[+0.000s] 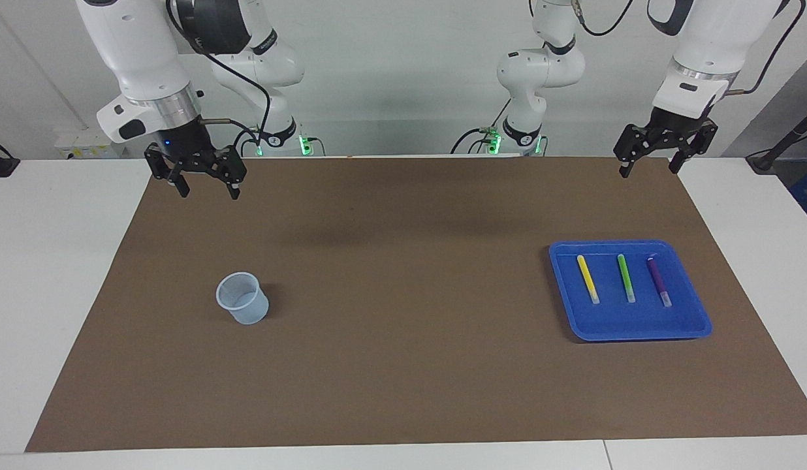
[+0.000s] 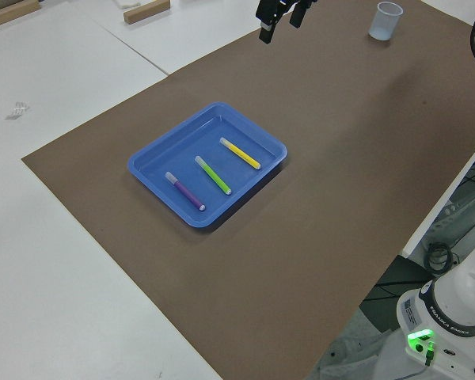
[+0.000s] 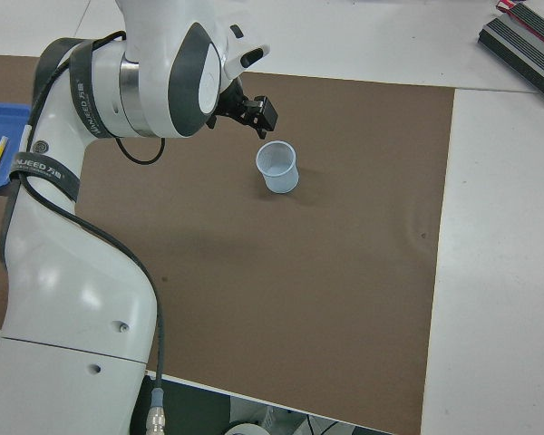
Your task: Transfer and insert pens with both arms
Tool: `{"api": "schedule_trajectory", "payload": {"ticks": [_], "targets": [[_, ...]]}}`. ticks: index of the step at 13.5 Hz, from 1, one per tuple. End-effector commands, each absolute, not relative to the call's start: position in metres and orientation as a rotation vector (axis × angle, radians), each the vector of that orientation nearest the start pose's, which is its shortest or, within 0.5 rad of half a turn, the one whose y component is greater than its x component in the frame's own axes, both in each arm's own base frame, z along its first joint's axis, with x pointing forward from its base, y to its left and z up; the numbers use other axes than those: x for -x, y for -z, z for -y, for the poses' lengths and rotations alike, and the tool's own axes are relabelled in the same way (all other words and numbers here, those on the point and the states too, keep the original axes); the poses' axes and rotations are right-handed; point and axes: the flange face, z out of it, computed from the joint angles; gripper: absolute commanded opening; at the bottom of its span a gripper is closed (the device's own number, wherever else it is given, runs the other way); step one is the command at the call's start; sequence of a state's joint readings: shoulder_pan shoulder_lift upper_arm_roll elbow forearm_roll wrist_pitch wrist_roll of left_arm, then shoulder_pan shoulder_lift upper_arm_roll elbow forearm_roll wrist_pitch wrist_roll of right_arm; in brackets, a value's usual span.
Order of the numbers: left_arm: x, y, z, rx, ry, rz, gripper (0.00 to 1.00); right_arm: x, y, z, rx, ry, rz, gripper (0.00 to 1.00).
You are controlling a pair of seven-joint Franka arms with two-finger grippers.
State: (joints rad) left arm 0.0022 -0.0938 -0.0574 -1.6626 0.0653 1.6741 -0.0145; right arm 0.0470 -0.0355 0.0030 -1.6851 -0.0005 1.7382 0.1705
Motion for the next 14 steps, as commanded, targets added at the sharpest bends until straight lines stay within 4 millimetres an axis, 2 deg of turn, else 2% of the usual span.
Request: {"api": "schedule_trajectory", "payload": {"ticks": [1, 14], "targets": [[-0.5291, -0.6437, 0.0245, 3.079, 0.154, -0.072, 1.0, -0.5513, -0.6035, -0.0241, 3.104, 0.149, -0.15, 1.0], [-0.5291, -0.6437, 0.0237, 3.079, 0.154, -0.07, 1.0, -0.5501, -0.6041, -0.0182, 3.103, 0.13, -0.186, 1.0]]}}
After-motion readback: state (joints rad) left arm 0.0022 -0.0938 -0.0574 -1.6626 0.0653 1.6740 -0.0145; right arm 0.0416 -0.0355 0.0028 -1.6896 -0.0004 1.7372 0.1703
